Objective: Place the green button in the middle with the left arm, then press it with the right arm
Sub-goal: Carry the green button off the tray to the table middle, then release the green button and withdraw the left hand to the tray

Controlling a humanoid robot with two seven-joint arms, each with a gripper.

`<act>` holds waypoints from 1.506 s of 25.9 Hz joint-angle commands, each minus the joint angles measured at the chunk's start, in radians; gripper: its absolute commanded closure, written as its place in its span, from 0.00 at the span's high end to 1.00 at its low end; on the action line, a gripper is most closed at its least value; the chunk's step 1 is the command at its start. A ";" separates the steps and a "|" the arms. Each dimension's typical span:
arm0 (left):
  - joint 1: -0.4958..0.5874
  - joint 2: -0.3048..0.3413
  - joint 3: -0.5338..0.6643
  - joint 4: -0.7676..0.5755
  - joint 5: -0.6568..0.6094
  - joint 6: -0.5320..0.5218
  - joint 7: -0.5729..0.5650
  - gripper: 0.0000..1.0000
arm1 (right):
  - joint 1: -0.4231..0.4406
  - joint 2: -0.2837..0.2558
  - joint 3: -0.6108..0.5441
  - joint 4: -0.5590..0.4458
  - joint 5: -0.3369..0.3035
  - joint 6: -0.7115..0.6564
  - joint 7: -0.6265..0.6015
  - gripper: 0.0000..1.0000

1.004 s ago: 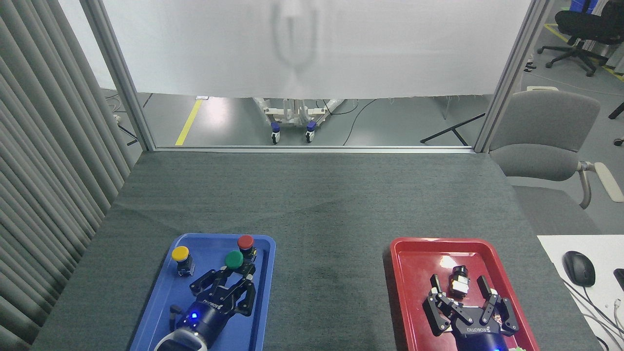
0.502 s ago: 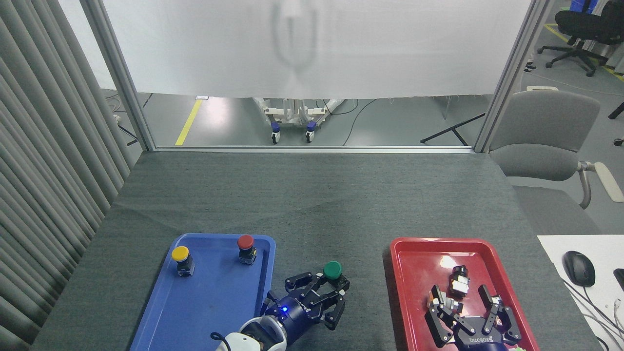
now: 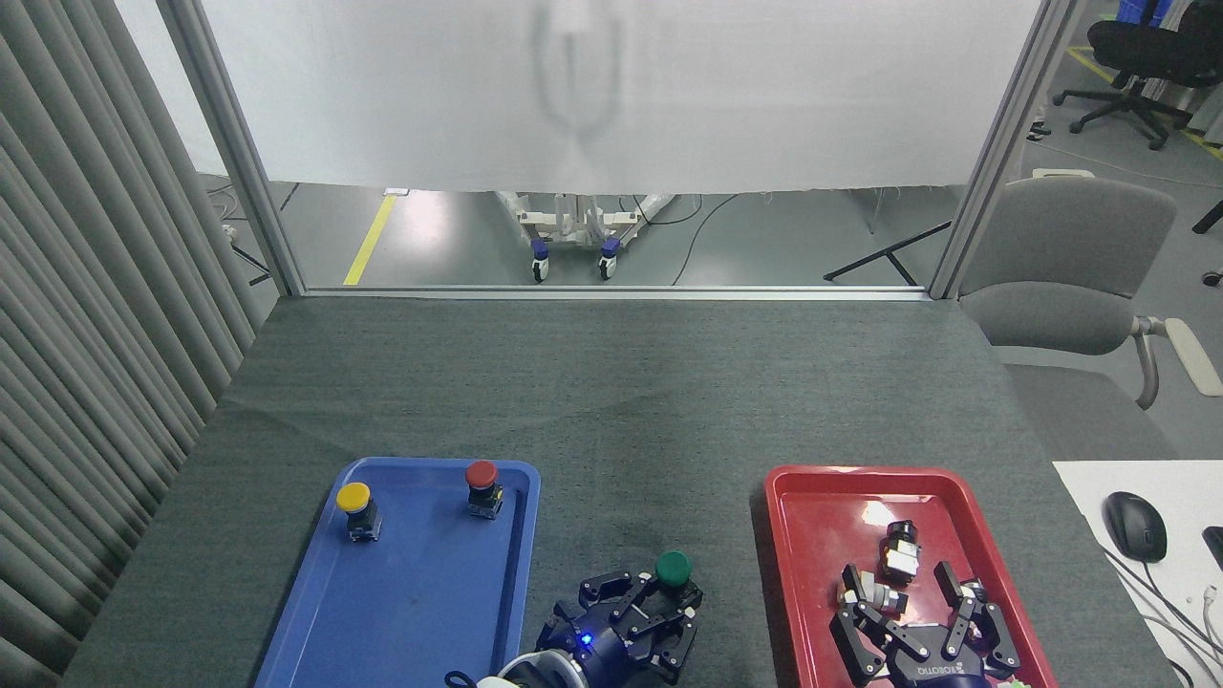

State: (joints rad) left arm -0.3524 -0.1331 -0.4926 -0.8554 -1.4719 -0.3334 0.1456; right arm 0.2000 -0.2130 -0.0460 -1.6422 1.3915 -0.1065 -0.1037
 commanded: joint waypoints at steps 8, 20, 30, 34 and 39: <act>0.006 0.000 -0.035 0.004 0.007 0.019 0.019 0.99 | -0.001 0.004 0.009 0.001 0.014 0.010 0.004 0.98; 0.421 0.202 0.149 -0.702 0.013 0.412 0.008 0.99 | -0.034 0.043 0.132 0.047 0.083 0.007 0.007 0.45; 0.530 0.236 0.410 -0.757 0.015 0.458 -0.003 0.99 | -0.134 0.079 0.308 0.134 0.153 0.071 0.013 0.03; 0.523 0.234 0.411 -0.757 0.015 0.455 -0.003 0.99 | -0.188 0.098 0.367 0.196 0.155 0.106 0.018 0.00; 0.521 0.237 0.430 -0.755 0.015 0.455 -0.003 0.99 | -0.194 0.115 0.385 0.219 0.175 0.116 0.042 0.00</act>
State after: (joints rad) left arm 0.1688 0.1021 -0.0771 -1.6117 -1.4573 0.1218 0.1418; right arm 0.0134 -0.1099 0.3269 -1.4409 1.5563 0.0011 -0.0717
